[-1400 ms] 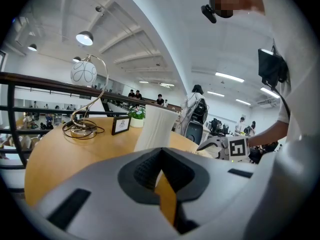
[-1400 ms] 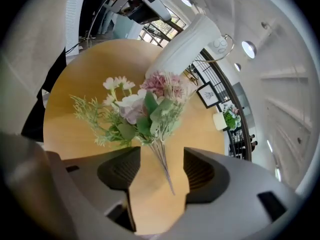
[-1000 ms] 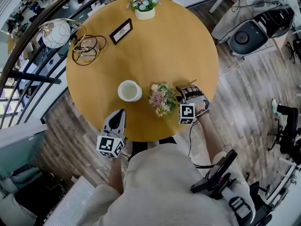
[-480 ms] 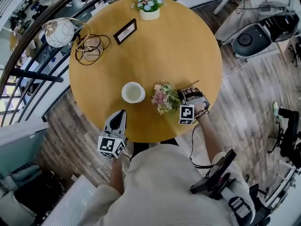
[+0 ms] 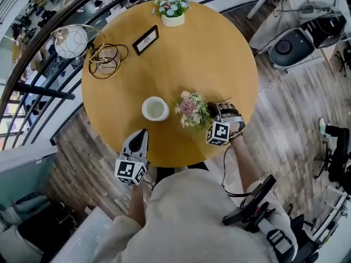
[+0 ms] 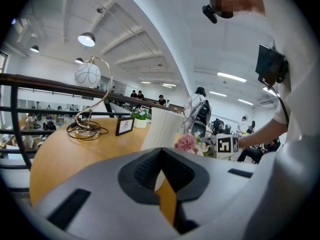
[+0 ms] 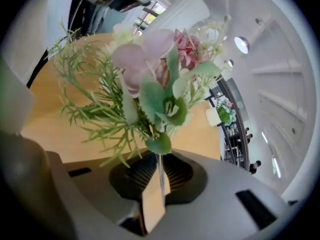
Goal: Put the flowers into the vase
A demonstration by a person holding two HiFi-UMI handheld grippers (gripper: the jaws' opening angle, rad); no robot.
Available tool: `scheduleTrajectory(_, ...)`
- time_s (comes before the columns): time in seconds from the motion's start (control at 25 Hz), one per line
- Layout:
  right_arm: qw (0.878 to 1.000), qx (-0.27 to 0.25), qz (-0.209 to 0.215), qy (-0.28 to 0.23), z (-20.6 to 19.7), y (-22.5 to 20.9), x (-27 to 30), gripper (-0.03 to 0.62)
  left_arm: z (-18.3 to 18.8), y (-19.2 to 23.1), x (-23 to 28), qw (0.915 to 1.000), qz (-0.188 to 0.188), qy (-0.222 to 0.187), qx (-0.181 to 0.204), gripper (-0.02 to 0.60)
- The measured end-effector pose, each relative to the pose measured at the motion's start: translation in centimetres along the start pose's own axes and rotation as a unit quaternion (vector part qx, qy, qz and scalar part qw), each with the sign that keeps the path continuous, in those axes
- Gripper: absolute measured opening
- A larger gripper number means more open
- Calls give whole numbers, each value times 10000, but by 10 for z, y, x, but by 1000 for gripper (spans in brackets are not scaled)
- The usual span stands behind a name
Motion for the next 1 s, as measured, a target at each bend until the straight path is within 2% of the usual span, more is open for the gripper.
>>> scheduleTrajectory(0.08, 9970, 716, -186, -217, 1, -16, -10, 52, 1, -2, 0, 10000, -18, -20, 8, 6)
scheduleTrajectory(0.16, 9862, 1526, -388, -503, 0, -33, -21, 52, 1, -4, 0, 10000, -34, -28, 15, 6)
scheduleTrajectory(0.24, 9652, 2398, -557, -879, -1, -50, -34, 52, 1, -6, 1, 10000, -50, -29, 31, 6)
scheduleTrajectory(0.28, 9496, 2866, -608, -1111, -2, -58, -41, 52, 1, -7, 1, 10000, -56, -29, 40, 6)
scheduleTrajectory(0.36, 9051, 3854, -622, -1686, -5, -73, -54, 52, 1, -8, 1, 10000, -64, -36, 48, 6)
scheduleTrajectory(0.48, 8165, 5110, -453, -2650, -11, -90, -69, 50, 1, -9, 1, 9999, -72, -68, 47, 6)
scheduleTrajectory(0.52, 7931, 5357, -406, -2871, -12, -94, -73, 49, 1, -9, 1, 9999, -76, -78, 45, 6)
scheduleTrajectory(0.56, 7781, 5498, -391, -3013, -14, -96, -77, 48, 1, -10, 1, 9999, -81, -89, 46, 6)
scheduleTrajectory(0.6, 7719, 5544, -401, -3084, -14, -98, -80, 48, 2, -11, 1, 9999, -86, -100, 50, 6)
scheduleTrajectory(0.64, 7726, 5520, -422, -3107, -13, -99, -82, 48, 2, -12, 0, 9999, -90, -113, 52, 6)
scheduleTrajectory(0.76, 7858, 5314, -431, -3133, -7, -101, -86, 48, 3, -14, 0, 9998, -92, -164, 52, 6)
scheduleTrajectory(0.8, 7867, 5261, -422, -3201, -3, -104, -89, 48, 4, -14, 0, 9998, -88, -181, 56, 6)
scheduleTrajectory(0.92, 7786, 5130, -464, -3583, 10, -120, -106, 49, 8, -14, -2, 9996, -56, -261, 67, 6)
scheduleTrajectory(1.0, 7781, 4956, -569, -3816, 21, -136, -121, 49, 11, -13, -5, 9994, -24, -329, 83, 6)
Point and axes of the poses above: the fingertips, and each gripper's own axes: x forward along the fingers, y to its left, z out of its top, the point moved 5 cm from there along -x, backward along the fingers, and after that the axes turned 12 degrees about -x, right-handed, at the moved point
